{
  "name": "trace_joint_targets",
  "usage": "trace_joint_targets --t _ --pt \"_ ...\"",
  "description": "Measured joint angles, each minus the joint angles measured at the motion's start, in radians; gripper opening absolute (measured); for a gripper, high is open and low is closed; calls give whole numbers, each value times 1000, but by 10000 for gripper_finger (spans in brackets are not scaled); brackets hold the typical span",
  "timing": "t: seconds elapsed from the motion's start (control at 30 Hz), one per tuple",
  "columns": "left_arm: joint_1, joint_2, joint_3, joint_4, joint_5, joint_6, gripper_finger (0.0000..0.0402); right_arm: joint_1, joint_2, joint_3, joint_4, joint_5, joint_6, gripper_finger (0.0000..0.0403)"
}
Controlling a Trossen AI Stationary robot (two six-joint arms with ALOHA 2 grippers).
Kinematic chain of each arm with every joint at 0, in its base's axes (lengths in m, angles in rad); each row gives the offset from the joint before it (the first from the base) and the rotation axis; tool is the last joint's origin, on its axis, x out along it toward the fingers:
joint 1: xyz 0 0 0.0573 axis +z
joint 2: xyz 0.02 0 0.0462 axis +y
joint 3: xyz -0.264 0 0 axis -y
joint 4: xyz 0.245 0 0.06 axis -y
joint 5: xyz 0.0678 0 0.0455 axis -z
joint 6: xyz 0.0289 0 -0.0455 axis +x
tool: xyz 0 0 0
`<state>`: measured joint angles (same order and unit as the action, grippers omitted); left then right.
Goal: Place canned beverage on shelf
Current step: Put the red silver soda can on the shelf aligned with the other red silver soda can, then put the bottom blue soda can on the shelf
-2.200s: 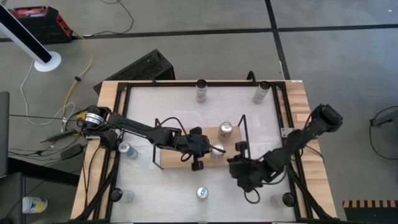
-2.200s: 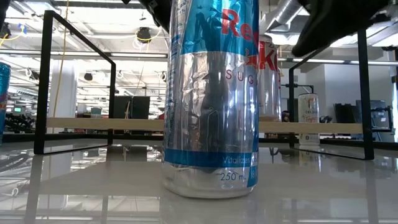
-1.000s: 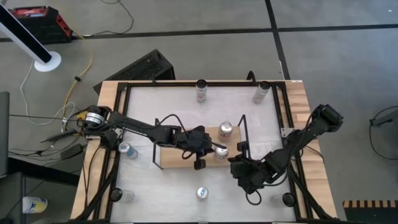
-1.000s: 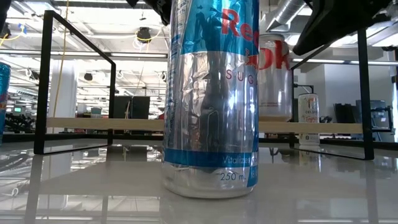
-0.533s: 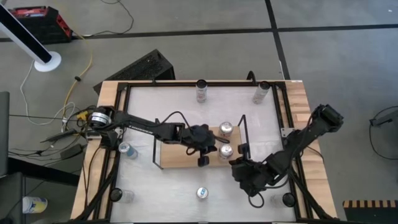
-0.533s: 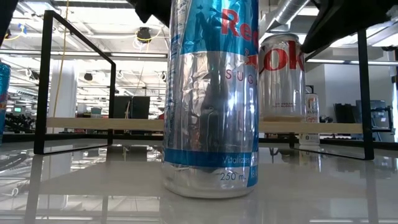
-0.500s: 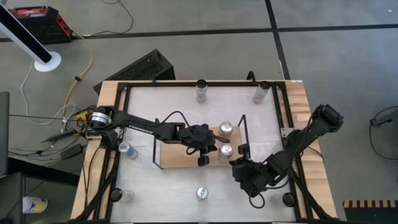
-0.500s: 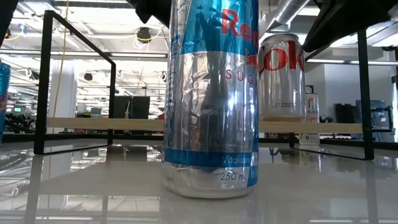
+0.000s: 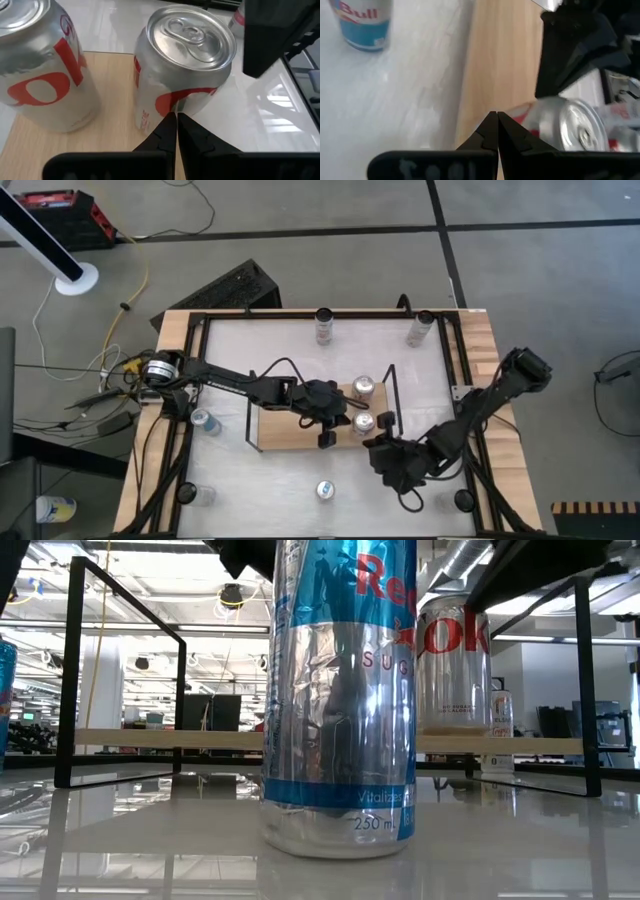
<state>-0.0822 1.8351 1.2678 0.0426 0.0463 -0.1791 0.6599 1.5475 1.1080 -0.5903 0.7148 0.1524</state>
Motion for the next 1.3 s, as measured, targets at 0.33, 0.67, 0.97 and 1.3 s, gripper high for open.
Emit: trace_joint_targets --t 0.33,0.67,0.97,1.3 --pt "0 0 0 8 0 0 0 -25 0 0 23 -10 -30 24" --pt "0 0 0 32 2 0 0 -27 0 0 23 -10 -30 24" --pt "0 0 0 33 -3 10 0 -28 0 0 22 -10 -30 24" --pt "-24 -164 69 -295 -59 11 0 -17 1 0 15 -10 -29 24"
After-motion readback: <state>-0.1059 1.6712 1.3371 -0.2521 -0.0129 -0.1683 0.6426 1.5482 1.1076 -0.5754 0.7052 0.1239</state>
